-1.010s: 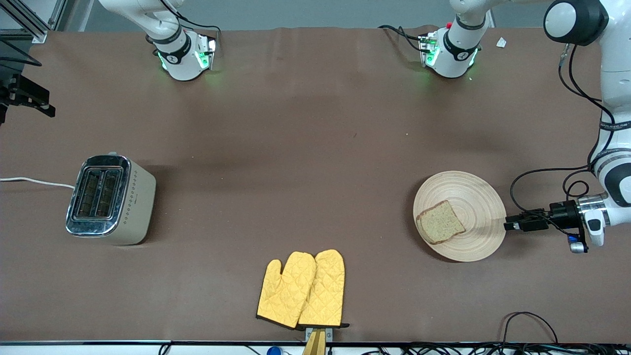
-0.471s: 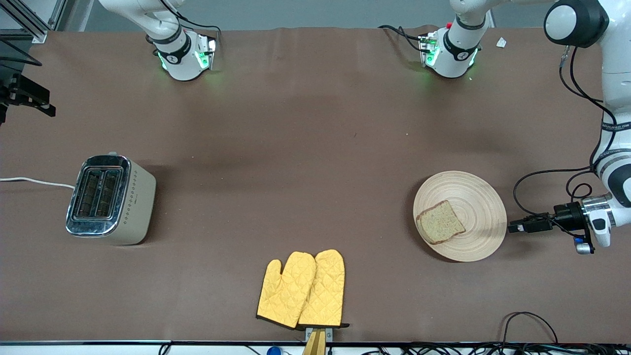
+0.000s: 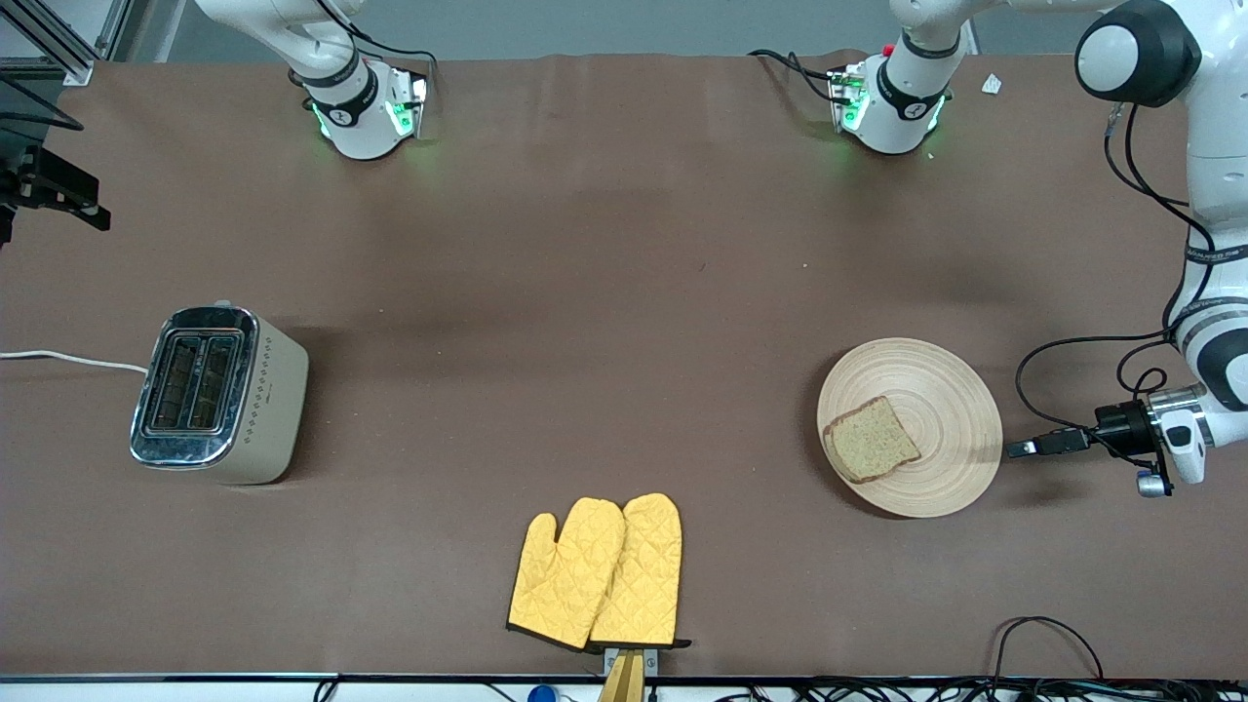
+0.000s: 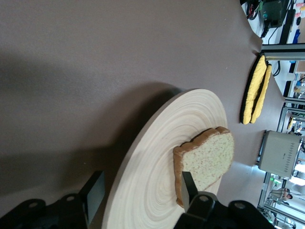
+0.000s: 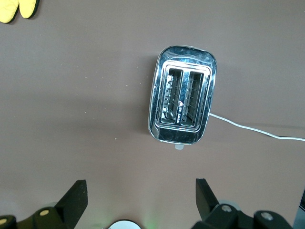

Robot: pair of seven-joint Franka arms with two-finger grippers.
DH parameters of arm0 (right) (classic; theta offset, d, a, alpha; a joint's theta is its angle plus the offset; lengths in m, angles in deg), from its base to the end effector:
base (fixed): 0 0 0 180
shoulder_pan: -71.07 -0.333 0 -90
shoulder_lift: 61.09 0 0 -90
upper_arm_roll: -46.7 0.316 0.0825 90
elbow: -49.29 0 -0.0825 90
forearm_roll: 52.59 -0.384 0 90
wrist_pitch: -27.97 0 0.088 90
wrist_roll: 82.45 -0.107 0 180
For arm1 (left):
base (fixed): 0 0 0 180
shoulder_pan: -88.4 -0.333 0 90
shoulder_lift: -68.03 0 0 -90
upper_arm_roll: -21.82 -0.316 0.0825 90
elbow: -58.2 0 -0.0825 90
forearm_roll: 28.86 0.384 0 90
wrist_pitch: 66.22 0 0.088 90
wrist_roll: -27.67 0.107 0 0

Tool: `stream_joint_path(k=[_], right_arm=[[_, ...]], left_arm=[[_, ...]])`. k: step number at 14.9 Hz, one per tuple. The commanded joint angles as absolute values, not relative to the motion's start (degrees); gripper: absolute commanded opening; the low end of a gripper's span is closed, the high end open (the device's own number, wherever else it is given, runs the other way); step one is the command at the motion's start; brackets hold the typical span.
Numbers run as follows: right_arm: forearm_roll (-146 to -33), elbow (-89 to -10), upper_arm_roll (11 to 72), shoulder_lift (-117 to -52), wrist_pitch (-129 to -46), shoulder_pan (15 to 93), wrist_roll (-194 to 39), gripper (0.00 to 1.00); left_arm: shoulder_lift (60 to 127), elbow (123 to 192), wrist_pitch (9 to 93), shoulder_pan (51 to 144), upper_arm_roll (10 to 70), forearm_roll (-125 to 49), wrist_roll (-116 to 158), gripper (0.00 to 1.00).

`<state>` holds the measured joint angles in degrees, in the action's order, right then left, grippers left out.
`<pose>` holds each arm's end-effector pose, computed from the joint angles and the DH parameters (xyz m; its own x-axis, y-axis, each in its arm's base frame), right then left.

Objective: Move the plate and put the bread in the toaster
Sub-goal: 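Grasp the rim of the wooden plate with the left gripper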

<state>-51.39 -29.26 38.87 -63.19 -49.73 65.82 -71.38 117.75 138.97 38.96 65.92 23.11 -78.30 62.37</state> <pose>0.5412 -0.0252 0.6784 0.9882 0.1431 -0.0550 0.1441 -0.9894 0.0154 0.6667 0.1961 0.1759 0.9831 0.1664 -0.0761 0.1641 -0.6177 0.7691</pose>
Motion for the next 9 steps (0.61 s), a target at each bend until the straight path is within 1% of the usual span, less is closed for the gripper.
stream_joint_path(k=[1, 8, 9], right_arm=[[-51.2, -30.0, 39.0, -62.5, -49.7, 65.7, -71.1, 1.00], [-51.2, -30.0, 39.0, -62.5, -49.6, 65.7, -71.1, 1.00], [-51.3, -30.0, 39.0, -62.5, -49.6, 65.7, -71.1, 1.00]], left_arm=[[119.0, 137.3, 39.4, 66.1, 23.0, -78.6, 64.1, 0.68], [120.9, 137.4, 39.4, 66.7, 23.0, -78.7, 67.5, 0.57], [120.9, 137.4, 39.4, 66.8, 23.0, -78.7, 68.3, 0.54]])
